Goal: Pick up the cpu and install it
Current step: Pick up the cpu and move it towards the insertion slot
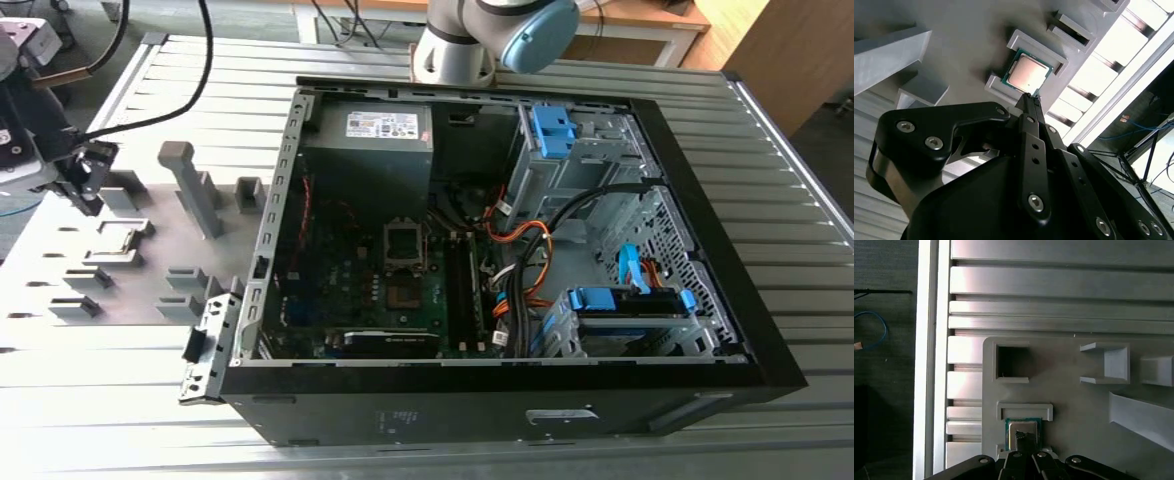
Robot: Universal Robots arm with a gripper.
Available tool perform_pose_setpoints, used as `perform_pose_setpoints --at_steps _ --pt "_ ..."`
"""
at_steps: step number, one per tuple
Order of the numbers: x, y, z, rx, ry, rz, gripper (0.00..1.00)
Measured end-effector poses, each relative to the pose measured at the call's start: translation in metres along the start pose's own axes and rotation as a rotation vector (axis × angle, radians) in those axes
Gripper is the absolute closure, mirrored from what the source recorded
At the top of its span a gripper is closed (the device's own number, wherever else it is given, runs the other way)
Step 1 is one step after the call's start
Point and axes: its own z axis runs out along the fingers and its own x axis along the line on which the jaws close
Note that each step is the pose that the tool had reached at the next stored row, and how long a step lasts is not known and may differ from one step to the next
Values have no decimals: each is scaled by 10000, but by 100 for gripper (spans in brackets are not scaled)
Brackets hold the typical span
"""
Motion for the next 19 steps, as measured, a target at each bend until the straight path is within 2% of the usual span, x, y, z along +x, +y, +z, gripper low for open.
perform_pose_setpoints --at_steps 5,10,19 --pt "2 -29 88 3 29 -74 89" --pt "3 -45 157 40 105 -149 89" --pt "-29 -50 215 111 202 -180 89"
